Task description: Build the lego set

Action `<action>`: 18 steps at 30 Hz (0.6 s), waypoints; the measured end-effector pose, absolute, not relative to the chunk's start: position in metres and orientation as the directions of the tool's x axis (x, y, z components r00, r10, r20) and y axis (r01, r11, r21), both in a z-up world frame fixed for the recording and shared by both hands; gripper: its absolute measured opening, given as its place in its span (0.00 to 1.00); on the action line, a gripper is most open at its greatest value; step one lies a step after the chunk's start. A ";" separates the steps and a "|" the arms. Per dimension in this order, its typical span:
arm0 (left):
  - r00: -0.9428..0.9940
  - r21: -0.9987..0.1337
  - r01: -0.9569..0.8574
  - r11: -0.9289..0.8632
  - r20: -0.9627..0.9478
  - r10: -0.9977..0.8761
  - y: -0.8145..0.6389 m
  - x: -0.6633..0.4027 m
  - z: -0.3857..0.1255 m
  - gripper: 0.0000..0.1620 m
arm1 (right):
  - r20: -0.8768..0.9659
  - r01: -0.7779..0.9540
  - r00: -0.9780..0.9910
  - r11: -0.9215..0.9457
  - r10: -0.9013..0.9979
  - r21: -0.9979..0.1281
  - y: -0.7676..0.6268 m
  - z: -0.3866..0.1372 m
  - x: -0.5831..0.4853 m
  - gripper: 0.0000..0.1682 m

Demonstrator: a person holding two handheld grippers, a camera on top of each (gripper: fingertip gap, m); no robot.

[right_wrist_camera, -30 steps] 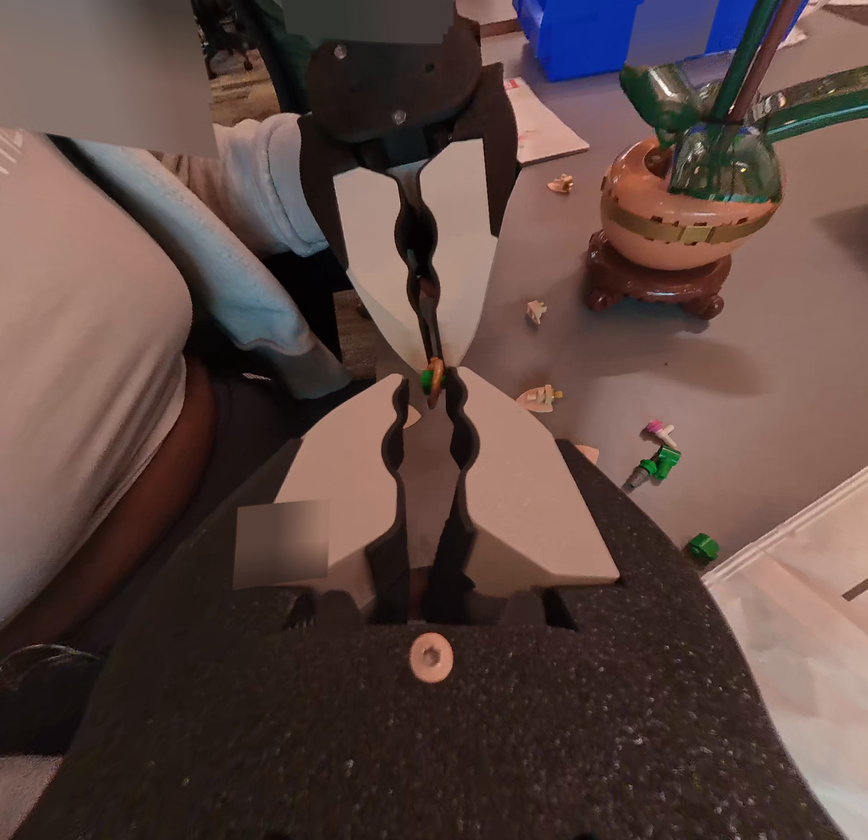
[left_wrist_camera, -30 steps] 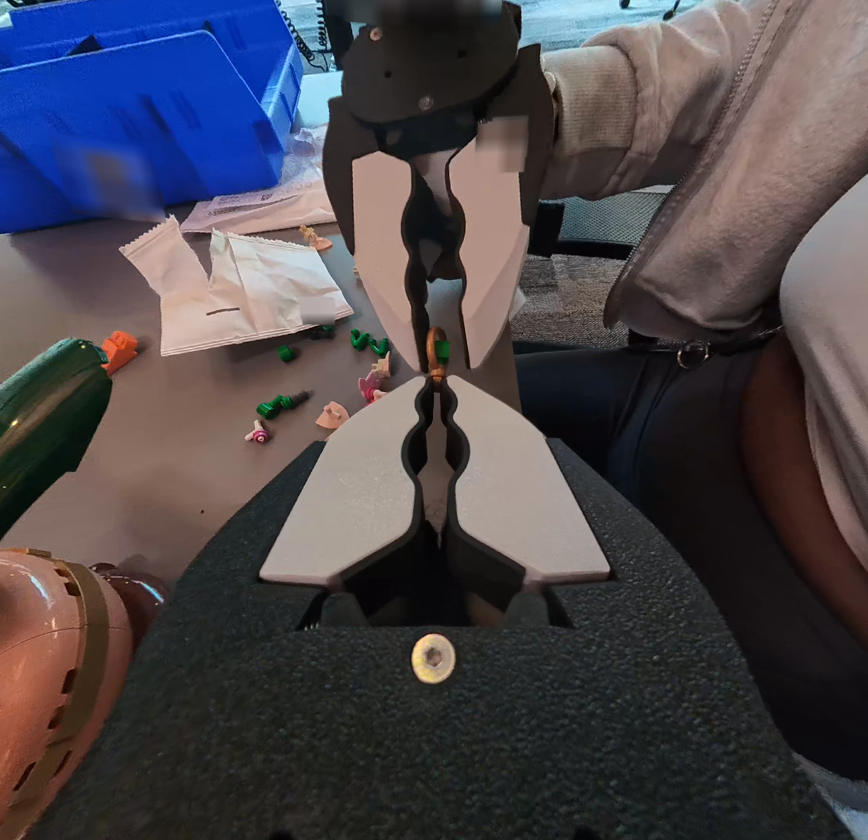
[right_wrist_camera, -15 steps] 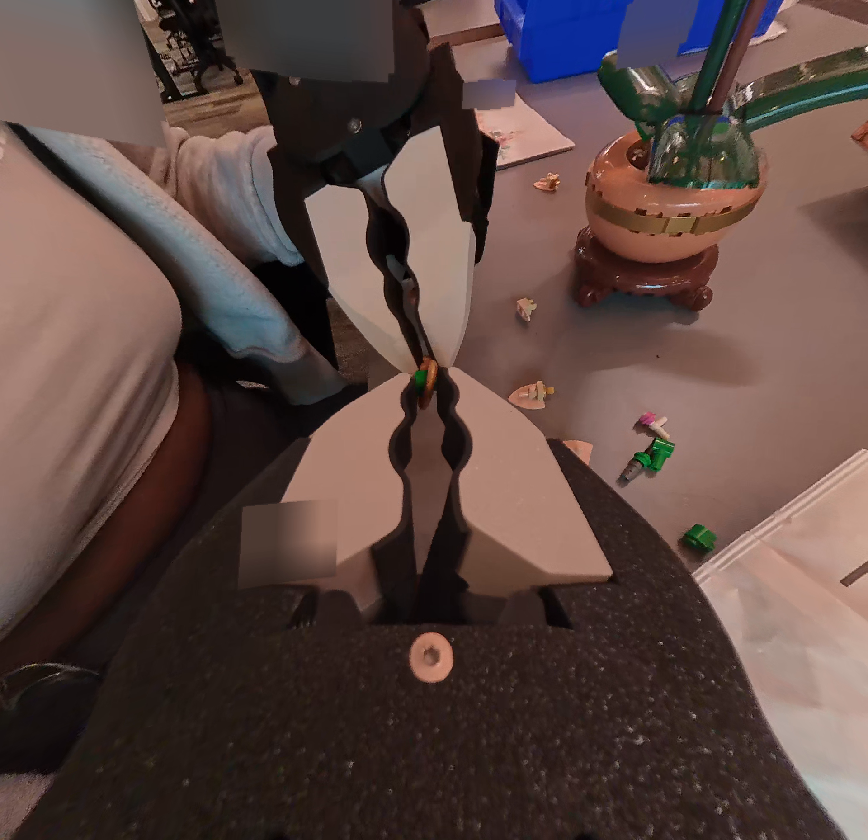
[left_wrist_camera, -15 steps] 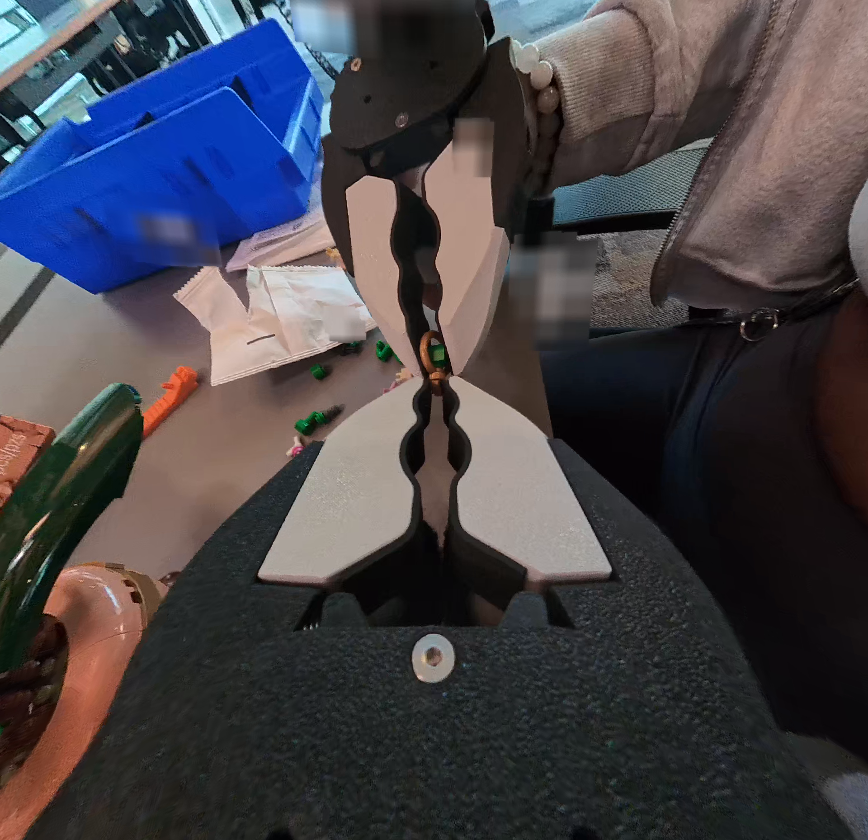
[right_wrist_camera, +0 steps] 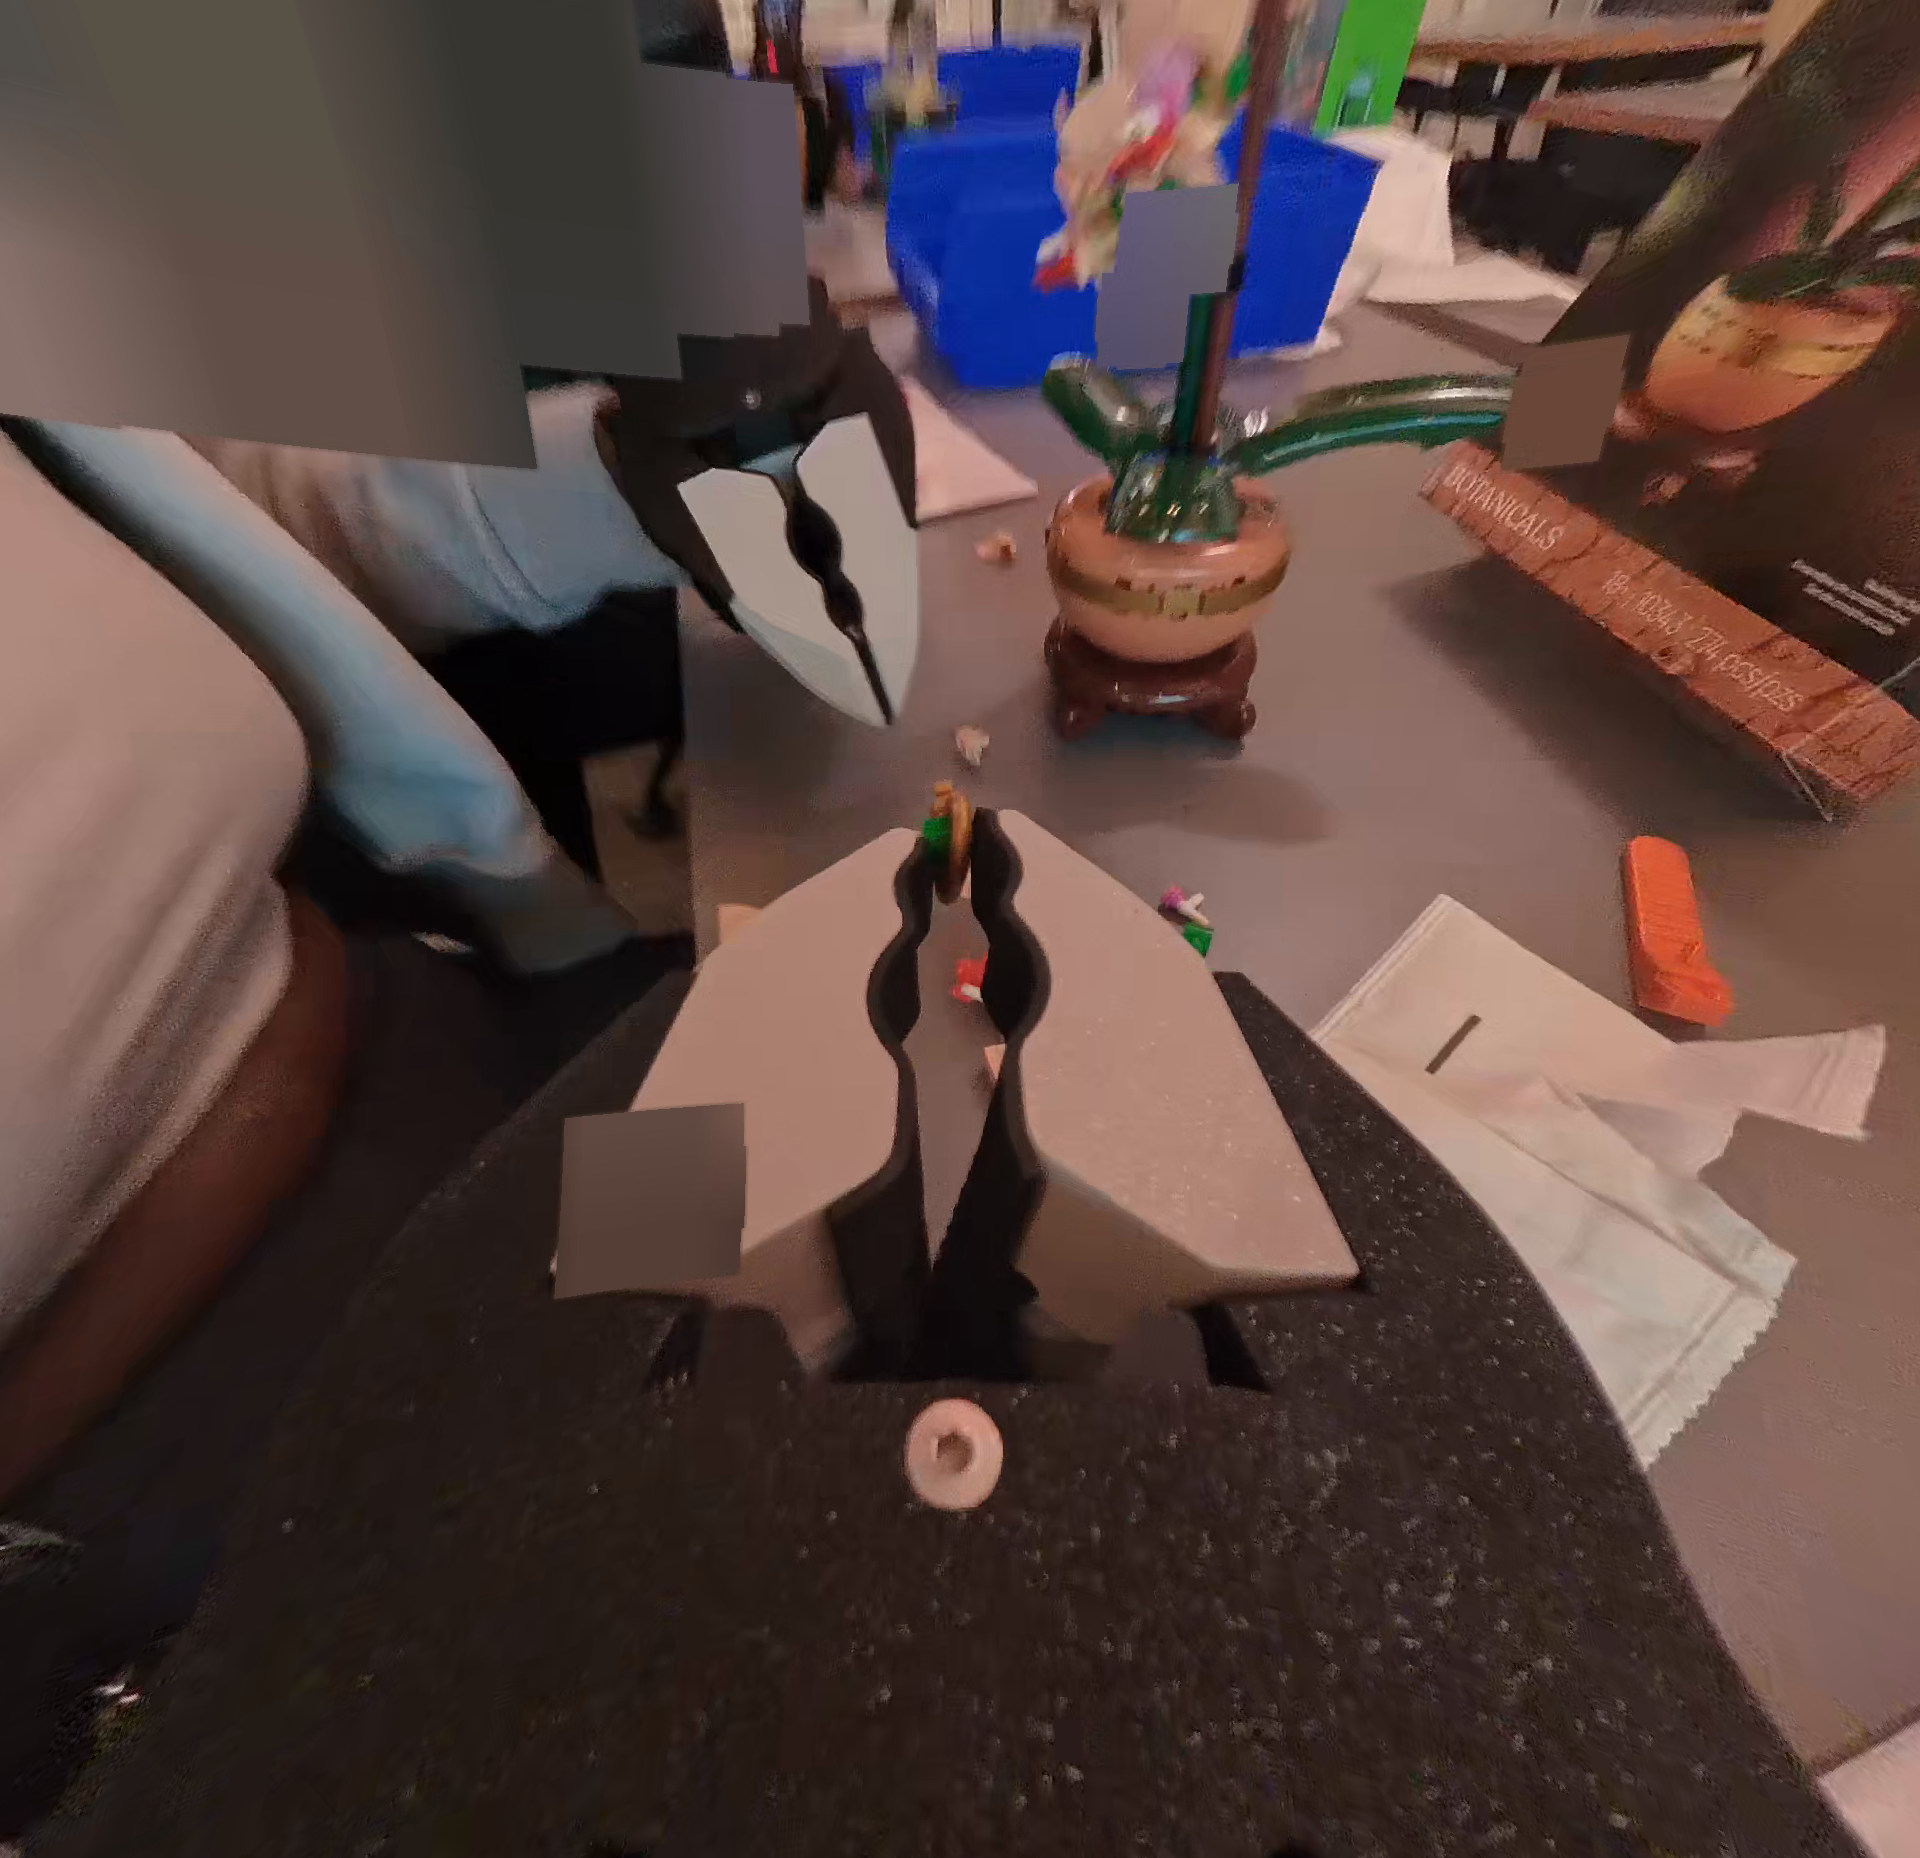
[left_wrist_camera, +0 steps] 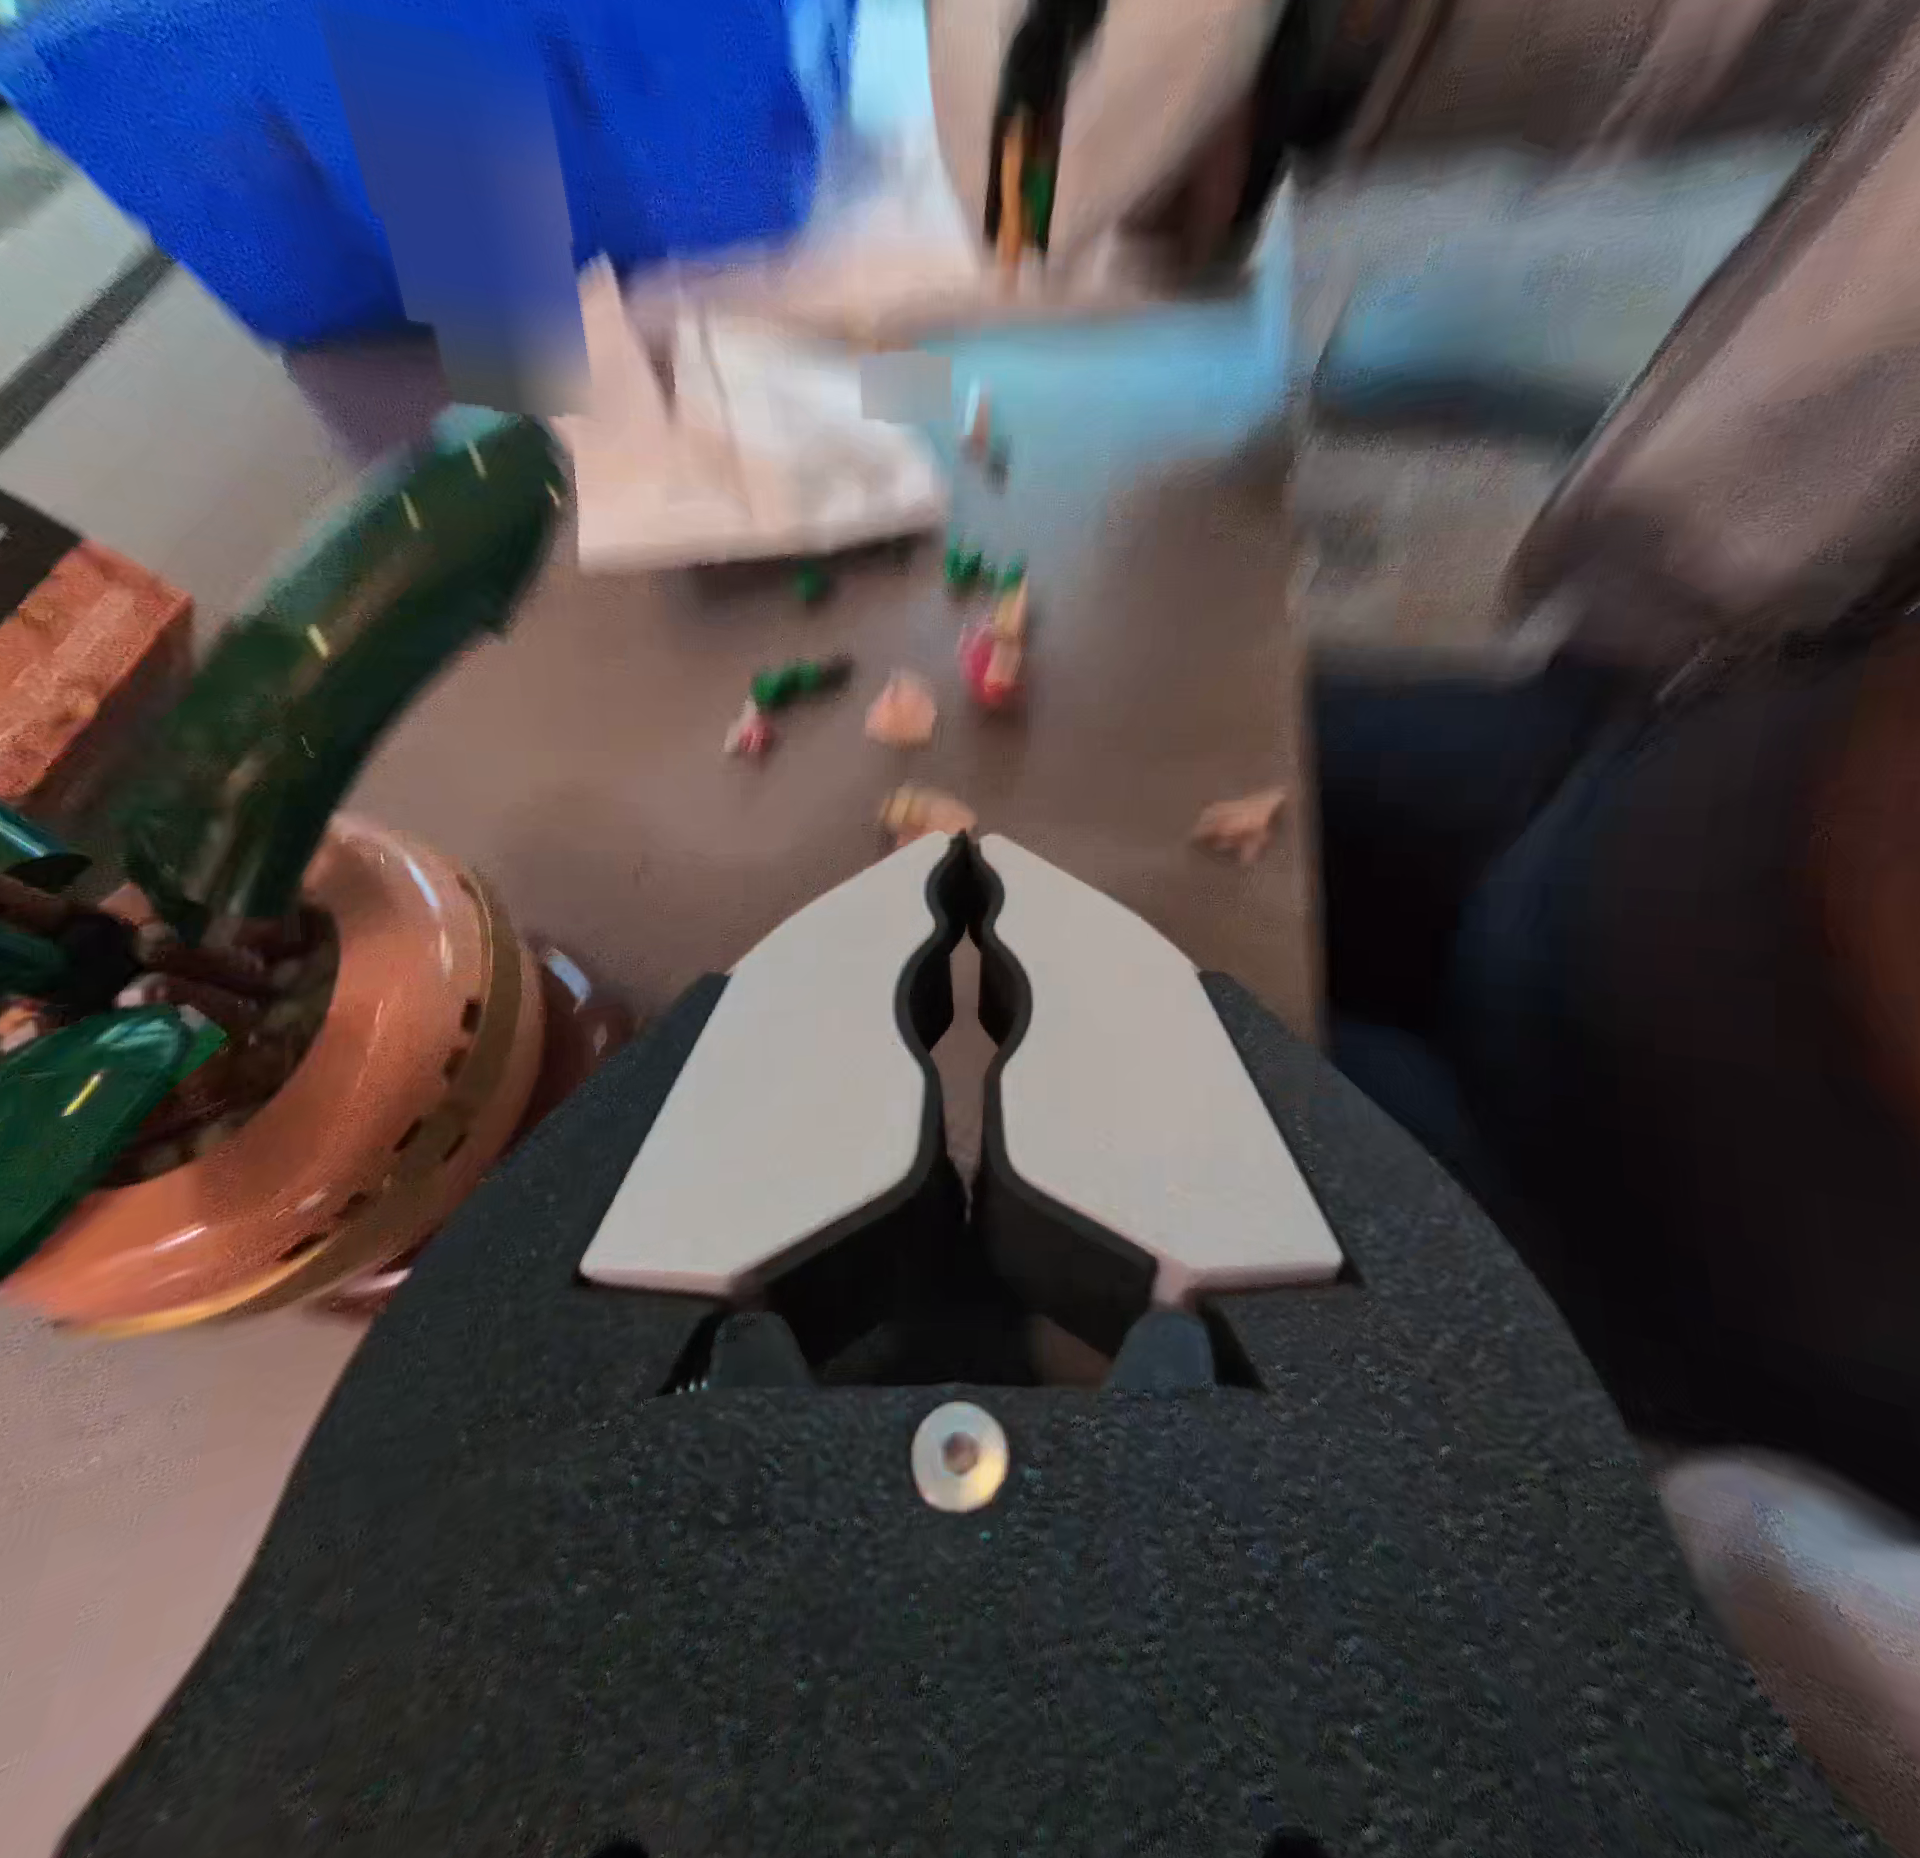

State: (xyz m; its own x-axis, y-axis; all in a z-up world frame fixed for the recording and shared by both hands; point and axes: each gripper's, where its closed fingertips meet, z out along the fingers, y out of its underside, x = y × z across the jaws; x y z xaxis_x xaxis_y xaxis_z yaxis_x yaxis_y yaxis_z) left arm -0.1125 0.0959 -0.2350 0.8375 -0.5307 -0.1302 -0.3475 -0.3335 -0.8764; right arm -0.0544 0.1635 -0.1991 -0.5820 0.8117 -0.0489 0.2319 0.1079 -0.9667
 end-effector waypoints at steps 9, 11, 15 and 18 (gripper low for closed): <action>0.783 -0.909 -0.403 -0.112 -0.279 -0.555 0.126 -0.069 -0.201 0.09 | 0.015 0.238 -0.666 0.231 0.745 -0.943 0.127 -0.205 -0.071 0.04; 0.772 -0.906 -0.413 -0.096 -0.292 -0.565 0.127 -0.065 -0.201 0.07 | 0.009 0.242 -0.679 0.236 0.734 -0.941 0.122 -0.208 -0.069 0.04; 0.751 -0.897 -0.434 -0.082 -0.310 -0.583 0.126 -0.061 -0.203 0.03 | 0.011 0.241 -0.679 0.238 0.734 -0.941 0.121 -0.210 -0.068 0.04; 0.720 -0.886 -0.449 -0.115 -0.283 -0.634 0.121 -0.055 -0.212 0.02 | -0.024 0.285 -0.719 0.263 0.695 -0.922 0.116 -0.218 -0.062 0.04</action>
